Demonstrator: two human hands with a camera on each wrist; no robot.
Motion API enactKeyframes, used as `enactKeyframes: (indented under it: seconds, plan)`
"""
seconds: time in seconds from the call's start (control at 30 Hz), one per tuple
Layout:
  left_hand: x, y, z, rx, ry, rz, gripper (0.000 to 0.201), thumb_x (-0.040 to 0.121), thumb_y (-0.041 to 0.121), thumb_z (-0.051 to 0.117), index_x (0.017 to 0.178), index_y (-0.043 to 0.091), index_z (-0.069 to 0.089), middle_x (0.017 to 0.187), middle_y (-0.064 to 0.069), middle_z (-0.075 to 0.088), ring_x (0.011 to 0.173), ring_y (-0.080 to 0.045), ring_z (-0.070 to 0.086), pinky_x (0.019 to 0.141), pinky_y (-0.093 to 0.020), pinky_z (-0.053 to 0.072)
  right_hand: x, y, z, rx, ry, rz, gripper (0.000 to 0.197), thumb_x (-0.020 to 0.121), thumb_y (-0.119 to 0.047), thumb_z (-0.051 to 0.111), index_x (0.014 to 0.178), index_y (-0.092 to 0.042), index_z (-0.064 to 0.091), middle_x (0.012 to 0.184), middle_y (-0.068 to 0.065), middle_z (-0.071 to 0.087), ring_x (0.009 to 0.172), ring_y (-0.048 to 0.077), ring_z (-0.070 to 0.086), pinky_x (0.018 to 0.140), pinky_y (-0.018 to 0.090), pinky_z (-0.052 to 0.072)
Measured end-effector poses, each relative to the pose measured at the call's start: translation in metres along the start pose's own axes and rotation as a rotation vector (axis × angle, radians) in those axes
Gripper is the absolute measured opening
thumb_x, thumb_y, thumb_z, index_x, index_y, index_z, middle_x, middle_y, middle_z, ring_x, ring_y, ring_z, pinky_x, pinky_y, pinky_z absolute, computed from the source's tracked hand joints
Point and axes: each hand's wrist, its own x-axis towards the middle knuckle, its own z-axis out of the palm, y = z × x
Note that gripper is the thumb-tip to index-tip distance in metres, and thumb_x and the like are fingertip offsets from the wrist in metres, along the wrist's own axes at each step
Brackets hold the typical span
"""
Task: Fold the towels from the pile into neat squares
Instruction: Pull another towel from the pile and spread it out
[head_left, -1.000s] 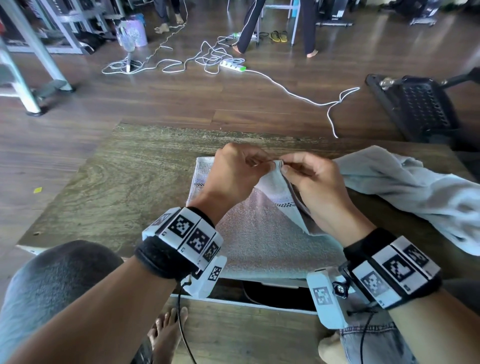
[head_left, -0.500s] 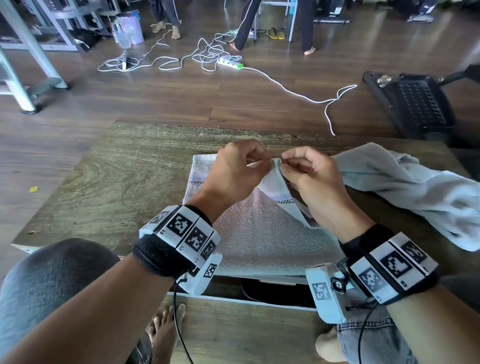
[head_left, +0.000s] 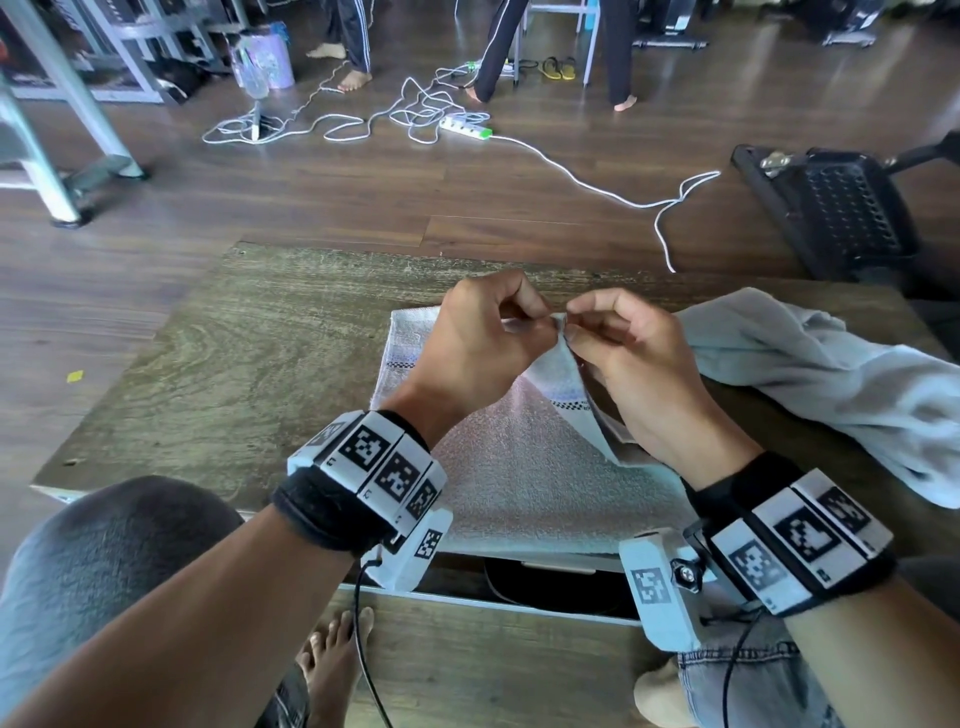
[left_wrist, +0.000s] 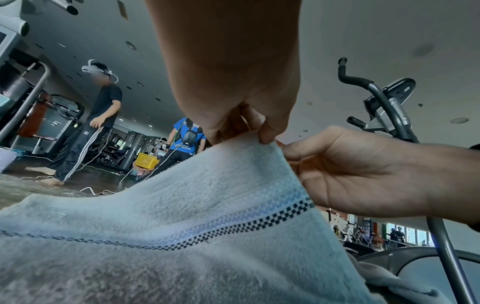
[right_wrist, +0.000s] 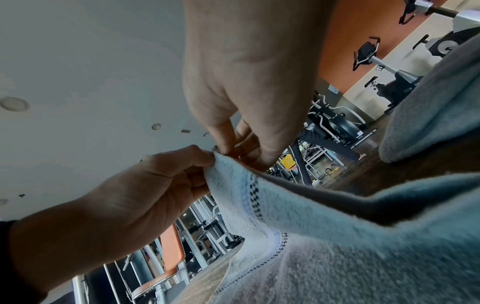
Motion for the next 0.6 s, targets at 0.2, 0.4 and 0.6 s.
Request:
enactKeyframes:
  seconds: [0.2, 0.4, 0.6]
  plan:
    - [-0.0009, 0.0028, 0.0014, -0.007, 0.028, -0.001, 0.005, 0.076, 0.003, 0.073, 0.077, 0.003, 0.067, 0.080, -0.011, 0.071, 0.076, -0.028, 0.068, 0.071, -0.044, 0.055, 0.0034, -0.0029, -0.0023, -0.028, -0.006, 0.086, 0.025, 0.095, -0.005, 0.058, 0.087, -0.020, 0.077, 0.087, 0.005, 0.077, 0.086, 0.022, 0.074, 0.087, 0.040, 0.058]
    - [-0.0005, 0.0006, 0.0016, -0.004, 0.042, -0.006, 0.006, 0.076, 0.003, 0.073, 0.076, 0.003, 0.067, 0.079, -0.009, 0.072, 0.075, -0.027, 0.069, 0.069, -0.046, 0.055, 0.0028, -0.0043, -0.0037, -0.068, -0.020, 0.112, 0.038, 0.095, -0.002, 0.051, 0.081, -0.025, 0.078, 0.084, 0.002, 0.077, 0.089, 0.025, 0.073, 0.096, 0.050, 0.055]
    - [-0.0006, 0.0000, 0.0017, -0.020, 0.055, -0.003, 0.005, 0.077, 0.005, 0.073, 0.076, 0.004, 0.068, 0.079, -0.009, 0.072, 0.075, -0.032, 0.069, 0.069, -0.049, 0.055, 0.0001, -0.0069, -0.0017, -0.076, -0.041, 0.049, 0.023, 0.095, -0.008, 0.060, 0.082, -0.019, 0.074, 0.068, -0.008, 0.070, 0.062, 0.005, 0.064, 0.060, 0.019, 0.048]
